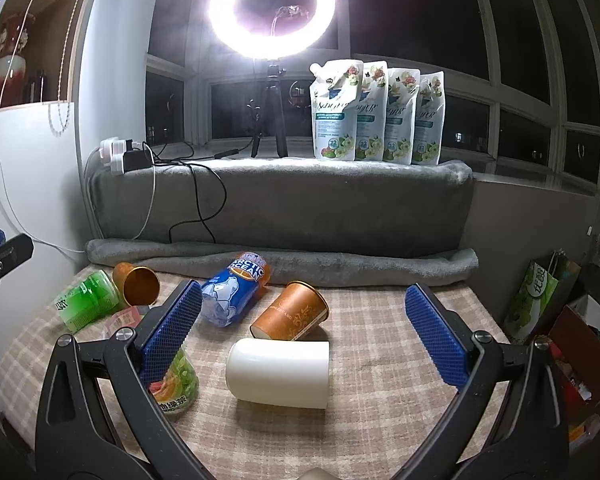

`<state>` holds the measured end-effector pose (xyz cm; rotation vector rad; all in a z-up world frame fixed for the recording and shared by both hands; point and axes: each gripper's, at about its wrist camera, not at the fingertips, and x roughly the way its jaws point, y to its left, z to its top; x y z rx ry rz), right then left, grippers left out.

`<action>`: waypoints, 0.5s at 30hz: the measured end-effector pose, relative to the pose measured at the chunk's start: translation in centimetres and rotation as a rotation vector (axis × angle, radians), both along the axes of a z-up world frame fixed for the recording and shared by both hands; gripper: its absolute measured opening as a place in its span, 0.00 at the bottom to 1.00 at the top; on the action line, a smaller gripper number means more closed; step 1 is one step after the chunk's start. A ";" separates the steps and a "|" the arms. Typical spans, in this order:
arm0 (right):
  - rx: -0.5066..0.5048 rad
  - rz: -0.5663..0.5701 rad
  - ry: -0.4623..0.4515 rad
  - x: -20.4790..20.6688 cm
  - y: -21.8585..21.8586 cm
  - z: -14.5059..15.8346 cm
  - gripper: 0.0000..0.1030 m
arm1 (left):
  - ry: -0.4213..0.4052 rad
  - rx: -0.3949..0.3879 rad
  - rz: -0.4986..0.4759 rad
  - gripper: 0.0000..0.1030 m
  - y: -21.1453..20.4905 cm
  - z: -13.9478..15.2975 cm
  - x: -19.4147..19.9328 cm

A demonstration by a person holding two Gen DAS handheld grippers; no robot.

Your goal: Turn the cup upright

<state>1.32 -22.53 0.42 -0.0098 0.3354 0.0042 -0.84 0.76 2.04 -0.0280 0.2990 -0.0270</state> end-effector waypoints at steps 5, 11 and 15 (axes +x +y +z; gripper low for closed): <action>0.006 0.001 -0.002 -0.1 -0.1 0.1 1.00 | -0.001 0.006 0.001 0.83 -0.1 0.0 0.0; 0.006 -0.001 0.000 -0.1 -0.2 0.1 1.00 | 0.004 0.002 -0.004 0.83 -0.1 -0.2 0.0; 0.007 0.001 0.000 -0.1 -0.2 0.0 1.00 | 0.012 0.000 -0.010 0.83 -0.1 -0.3 0.2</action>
